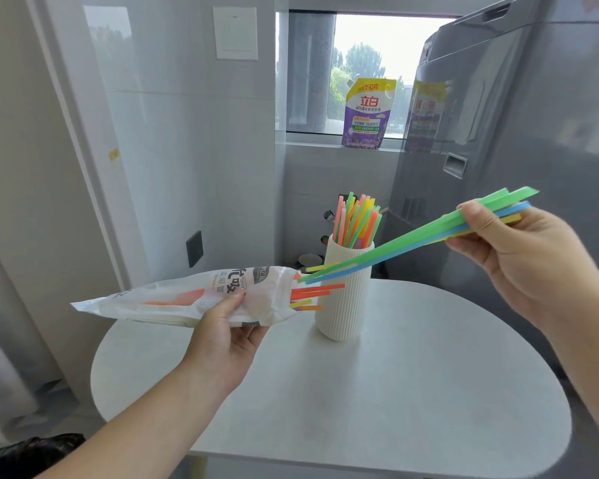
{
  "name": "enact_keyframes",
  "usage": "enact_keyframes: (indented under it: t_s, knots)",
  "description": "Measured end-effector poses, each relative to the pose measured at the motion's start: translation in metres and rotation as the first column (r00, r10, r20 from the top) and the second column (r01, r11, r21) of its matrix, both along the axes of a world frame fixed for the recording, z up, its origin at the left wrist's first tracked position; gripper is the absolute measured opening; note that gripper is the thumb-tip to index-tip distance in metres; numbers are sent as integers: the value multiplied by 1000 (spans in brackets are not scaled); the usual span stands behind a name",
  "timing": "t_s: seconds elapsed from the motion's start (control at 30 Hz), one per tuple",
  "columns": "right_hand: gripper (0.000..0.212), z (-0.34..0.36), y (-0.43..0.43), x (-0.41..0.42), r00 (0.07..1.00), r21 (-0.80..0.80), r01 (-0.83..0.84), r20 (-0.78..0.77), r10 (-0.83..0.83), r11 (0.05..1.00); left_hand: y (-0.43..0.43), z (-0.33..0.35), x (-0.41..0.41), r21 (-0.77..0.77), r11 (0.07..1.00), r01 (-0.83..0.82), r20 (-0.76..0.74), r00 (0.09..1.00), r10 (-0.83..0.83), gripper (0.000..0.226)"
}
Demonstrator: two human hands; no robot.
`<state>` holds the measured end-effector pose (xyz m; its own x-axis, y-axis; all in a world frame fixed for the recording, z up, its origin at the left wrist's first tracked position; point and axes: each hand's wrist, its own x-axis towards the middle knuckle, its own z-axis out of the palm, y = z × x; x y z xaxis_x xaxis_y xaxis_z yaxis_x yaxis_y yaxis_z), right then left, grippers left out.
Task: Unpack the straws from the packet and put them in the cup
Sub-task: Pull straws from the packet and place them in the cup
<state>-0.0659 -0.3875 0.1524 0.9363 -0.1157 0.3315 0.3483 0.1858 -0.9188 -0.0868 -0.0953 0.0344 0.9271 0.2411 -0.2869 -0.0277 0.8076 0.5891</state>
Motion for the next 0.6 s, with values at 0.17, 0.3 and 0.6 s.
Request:
enact_keyframes:
  t_s: [0.17, 0.3, 0.6]
  knots:
    - [12, 18, -17, 3, 996, -26, 83, 44, -82, 996, 1, -1, 1, 4, 1000, 3, -4, 1000, -3, 38]
    - [17, 29, -19, 3, 985, -22, 146, 99, -143, 989, 3, -4, 1, 10, 1000, 0, -3, 1000, 0, 38]
    - [10, 39, -3, 7, 954, -137, 269, 174, -245, 953, -2, -6, -1, 25, 999, 43, 5, 999, -44, 28]
